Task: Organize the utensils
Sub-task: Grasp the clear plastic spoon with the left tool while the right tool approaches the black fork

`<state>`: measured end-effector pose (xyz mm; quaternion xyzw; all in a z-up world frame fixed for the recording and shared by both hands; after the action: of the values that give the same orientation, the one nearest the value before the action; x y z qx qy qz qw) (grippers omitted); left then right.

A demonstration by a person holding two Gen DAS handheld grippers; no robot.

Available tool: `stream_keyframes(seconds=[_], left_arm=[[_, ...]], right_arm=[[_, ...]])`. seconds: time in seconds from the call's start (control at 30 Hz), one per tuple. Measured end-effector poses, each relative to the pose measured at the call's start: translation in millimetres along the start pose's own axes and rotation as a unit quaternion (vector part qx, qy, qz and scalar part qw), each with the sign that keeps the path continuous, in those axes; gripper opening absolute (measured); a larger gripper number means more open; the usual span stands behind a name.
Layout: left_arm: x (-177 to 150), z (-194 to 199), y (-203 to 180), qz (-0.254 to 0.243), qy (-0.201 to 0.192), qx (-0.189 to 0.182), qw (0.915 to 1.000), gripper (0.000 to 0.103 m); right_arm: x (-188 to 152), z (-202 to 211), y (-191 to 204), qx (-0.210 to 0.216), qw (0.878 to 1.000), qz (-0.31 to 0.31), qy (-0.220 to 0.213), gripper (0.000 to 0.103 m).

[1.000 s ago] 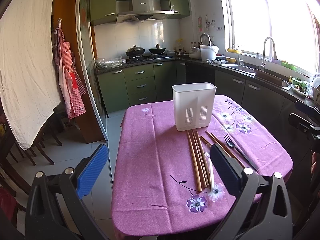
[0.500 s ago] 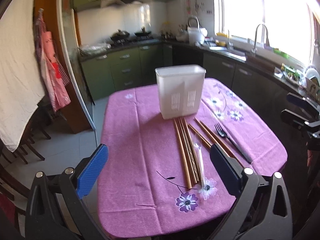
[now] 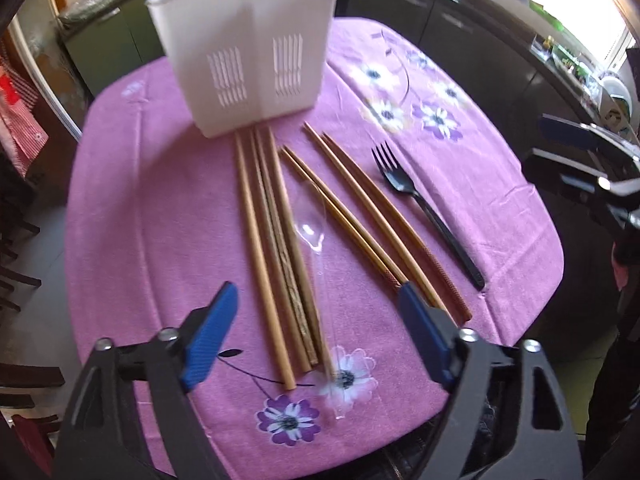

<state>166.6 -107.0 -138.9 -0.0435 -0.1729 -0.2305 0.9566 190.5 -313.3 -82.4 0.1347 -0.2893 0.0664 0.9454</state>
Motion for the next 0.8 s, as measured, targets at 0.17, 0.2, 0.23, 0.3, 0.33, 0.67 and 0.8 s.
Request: stream_keyframes(seconds=[0.17, 0.2, 0.23, 0.3, 0.33, 0.67, 0.8], left_arm=[[12, -24, -6, -0.011, 0.039, 0.012, 0.9991, 0.049], [14, -27, -7, -0.012, 0.044, 0.009, 0.9989, 0.044], [14, -28, -6, -0.01, 0.048, 0.005, 0.9988, 0.042], [15, -31, -7, -0.013, 0.057, -0.001, 0.9983, 0.03], [17, -34, -7, -0.013, 0.062, -0.001, 0.998, 0.028], [29, -57, -4, -0.009, 0.09, 0.006, 0.9959, 0.019], [30, -67, -4, -0.01, 0.102, 0.012, 0.9946, 0.015]], right_arm=[[0, -11, 0, 0.004, 1.0, 0.006, 0.013, 0.071], [-1, -12, 2, 0.003, 1.0, 0.009, 0.014, 0.07], [-1, -13, 4, 0.002, 1.0, 0.012, 0.013, 0.066], [-2, -15, 5, 0.003, 1.0, 0.015, 0.012, 0.059], [-1, -16, 6, 0.005, 1.0, 0.016, 0.014, 0.055], [-1, -18, 14, 0.004, 0.999, 0.032, 0.017, 0.053], [0, -20, 14, 0.005, 0.999, 0.03, 0.02, 0.053]])
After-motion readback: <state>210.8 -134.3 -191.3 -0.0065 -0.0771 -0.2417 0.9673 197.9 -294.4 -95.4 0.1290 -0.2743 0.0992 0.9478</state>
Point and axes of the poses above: each gripper's, at about its wrist camera, not at the fingertips, and z roughly against the way its jaws point, y to its left, x to its top, the point moved 1 cm from there along -z, roughly the way its jaws point, and after that the axes turned 8 degrees about -z, right-handed, at the moved point
